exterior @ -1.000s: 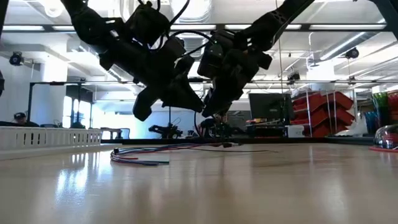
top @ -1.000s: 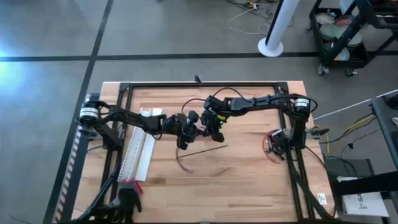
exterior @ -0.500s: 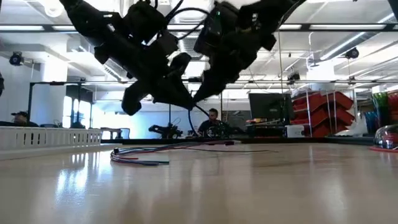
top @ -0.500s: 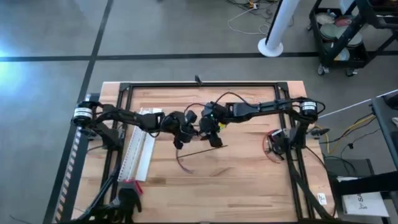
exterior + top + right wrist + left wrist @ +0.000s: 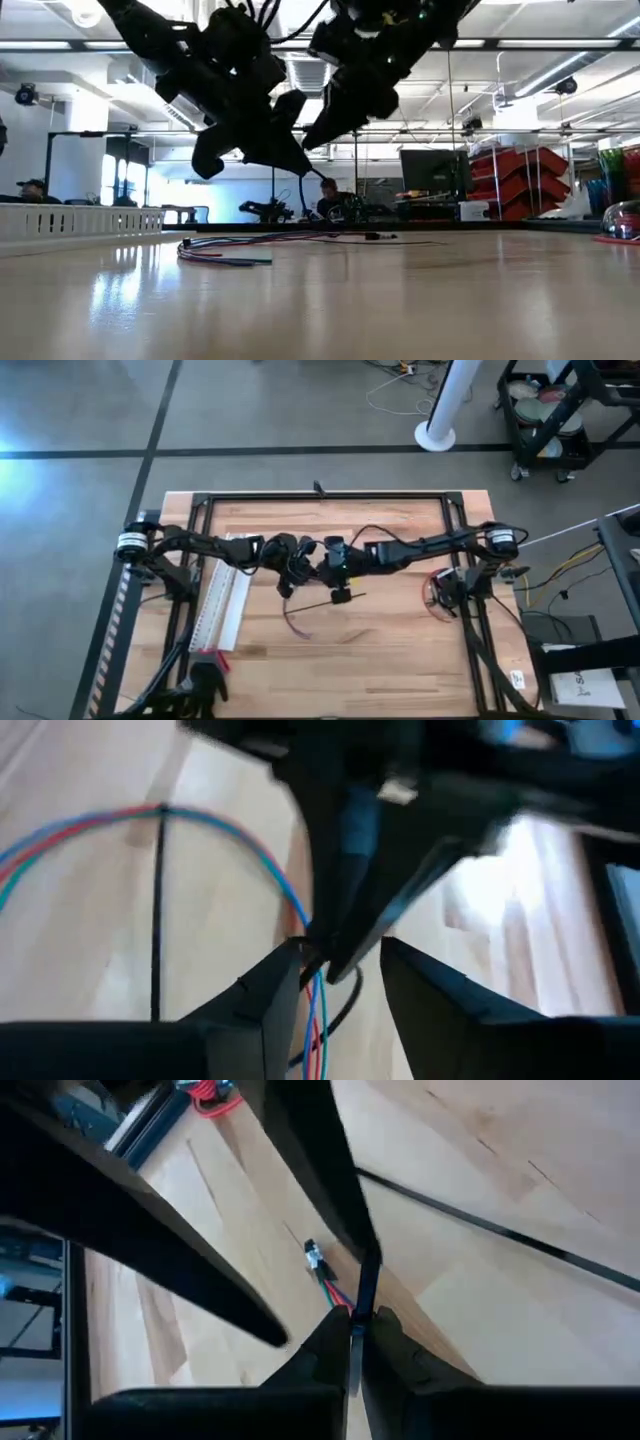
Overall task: Ziptie cables
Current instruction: Wrap the cable wires using black ziptie
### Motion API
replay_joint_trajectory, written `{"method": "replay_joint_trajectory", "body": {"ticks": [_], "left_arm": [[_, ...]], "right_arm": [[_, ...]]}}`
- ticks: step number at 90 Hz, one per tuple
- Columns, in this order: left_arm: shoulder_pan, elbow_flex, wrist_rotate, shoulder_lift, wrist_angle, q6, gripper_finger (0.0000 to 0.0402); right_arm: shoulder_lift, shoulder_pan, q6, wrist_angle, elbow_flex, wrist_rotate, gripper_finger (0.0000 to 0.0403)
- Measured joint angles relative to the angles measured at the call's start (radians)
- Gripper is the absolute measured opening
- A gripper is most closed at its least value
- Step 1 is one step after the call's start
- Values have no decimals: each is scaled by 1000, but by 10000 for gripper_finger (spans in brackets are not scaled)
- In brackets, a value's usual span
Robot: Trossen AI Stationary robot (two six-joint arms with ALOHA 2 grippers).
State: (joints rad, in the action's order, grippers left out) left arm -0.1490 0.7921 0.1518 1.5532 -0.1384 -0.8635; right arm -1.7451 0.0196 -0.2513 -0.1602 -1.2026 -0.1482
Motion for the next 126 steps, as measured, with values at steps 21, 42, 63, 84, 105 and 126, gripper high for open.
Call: {"method": "replay_joint_trajectory", "body": {"ticks": [21, 42, 63, 84, 105, 126], "left_arm": [[-4, 0, 26, 0, -3, 0, 0], [-9, 0, 26, 0, -14, 12, 0], [-10, 0, 27, 0, -18, 31, 0], [-10, -1, 27, 0, -23, 42, 0], [-11, -2, 23, 1, -20, 63, 0], [-11, -2, 23, 1, -23, 65, 0]], "right_arm": [[8, 126, 85, 465, 215, -312, 132], [-99, 201, 72, 934, 385, -534, 121], [-232, 203, 60, 1174, 380, -645, 107], [-302, 203, 68, 1250, 359, -664, 93], [-335, 203, 52, 1250, 311, -707, 81], [-335, 203, 58, 1251, 306, -716, 46]]}}
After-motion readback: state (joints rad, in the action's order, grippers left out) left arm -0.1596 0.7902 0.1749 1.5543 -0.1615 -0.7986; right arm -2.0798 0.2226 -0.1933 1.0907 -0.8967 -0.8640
